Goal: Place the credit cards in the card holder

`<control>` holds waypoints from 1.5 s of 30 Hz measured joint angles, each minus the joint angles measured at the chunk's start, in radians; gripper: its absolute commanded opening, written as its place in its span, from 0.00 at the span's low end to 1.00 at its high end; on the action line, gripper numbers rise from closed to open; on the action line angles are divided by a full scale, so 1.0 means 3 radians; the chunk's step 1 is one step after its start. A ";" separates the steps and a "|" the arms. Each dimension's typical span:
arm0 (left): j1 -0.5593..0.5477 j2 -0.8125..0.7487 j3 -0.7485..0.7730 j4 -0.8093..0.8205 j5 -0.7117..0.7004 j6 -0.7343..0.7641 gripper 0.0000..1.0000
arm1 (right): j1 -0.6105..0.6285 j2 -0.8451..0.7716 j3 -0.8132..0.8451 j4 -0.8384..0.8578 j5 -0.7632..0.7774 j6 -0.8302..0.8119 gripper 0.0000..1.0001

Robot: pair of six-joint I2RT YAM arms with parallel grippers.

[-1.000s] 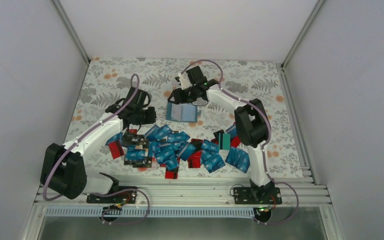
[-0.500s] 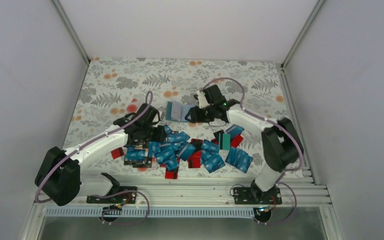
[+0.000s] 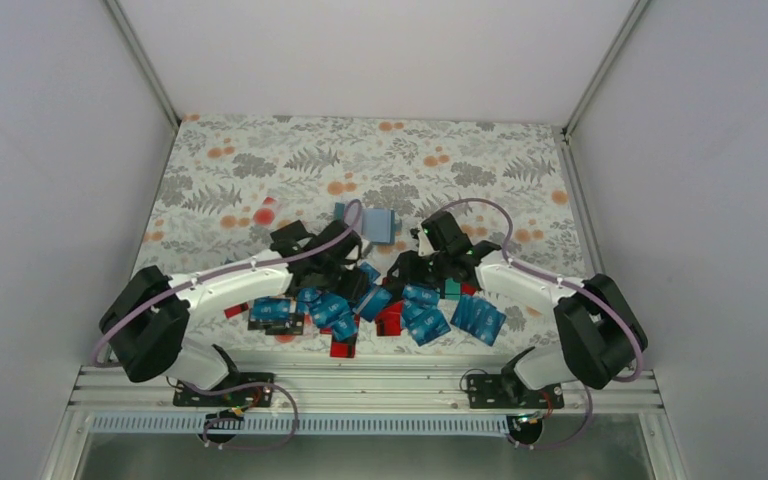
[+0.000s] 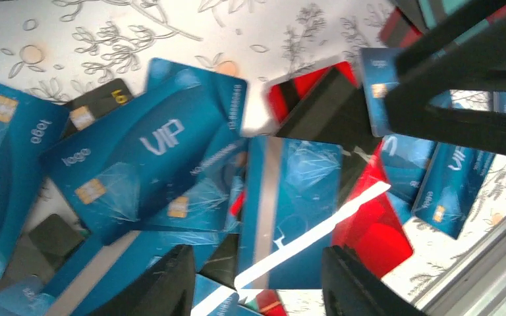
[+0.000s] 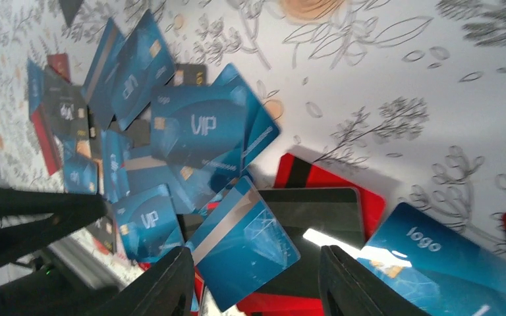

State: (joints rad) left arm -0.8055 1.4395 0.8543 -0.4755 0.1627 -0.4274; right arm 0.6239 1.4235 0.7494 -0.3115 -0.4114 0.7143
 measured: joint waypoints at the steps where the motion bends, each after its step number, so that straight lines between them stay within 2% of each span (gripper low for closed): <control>1: -0.0097 0.0020 0.0079 -0.0052 -0.0078 0.0041 0.60 | -0.0019 0.0000 0.0000 -0.0005 0.0043 -0.0014 0.49; 6: -0.0476 0.0173 0.0388 -0.0258 -0.0376 0.0270 0.80 | -0.0184 -0.0029 0.0000 -0.0090 0.0214 -0.0125 0.50; 11: -0.0698 0.0458 0.0547 -0.0476 -0.0576 0.0497 0.89 | -0.0355 -0.0163 -0.0022 -0.0158 0.0298 -0.0261 0.50; 16: -0.0745 0.0718 0.0595 -0.0604 -0.0579 0.0724 0.98 | -0.0486 -0.0290 -0.0098 -0.0177 0.0301 -0.0375 0.50; 27: -0.0716 0.1078 0.0738 -0.0646 -0.0504 0.1019 0.96 | -0.0650 -0.0324 -0.0261 -0.0173 0.0195 -0.0533 0.50; 35: -0.0593 0.1102 0.0736 -0.0605 -0.0406 0.1053 0.87 | -0.0750 -0.0324 -0.0298 -0.0170 0.0136 -0.0621 0.50; 45: -0.0636 0.1091 0.0674 -0.0474 -0.0510 0.0951 0.77 | -0.0867 -0.0324 -0.0304 -0.0170 0.0116 -0.0694 0.49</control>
State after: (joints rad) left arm -0.9962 1.7668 1.0565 -0.6178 0.0097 -0.1421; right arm 0.3637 1.3262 0.6582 -0.3626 -0.3767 0.5060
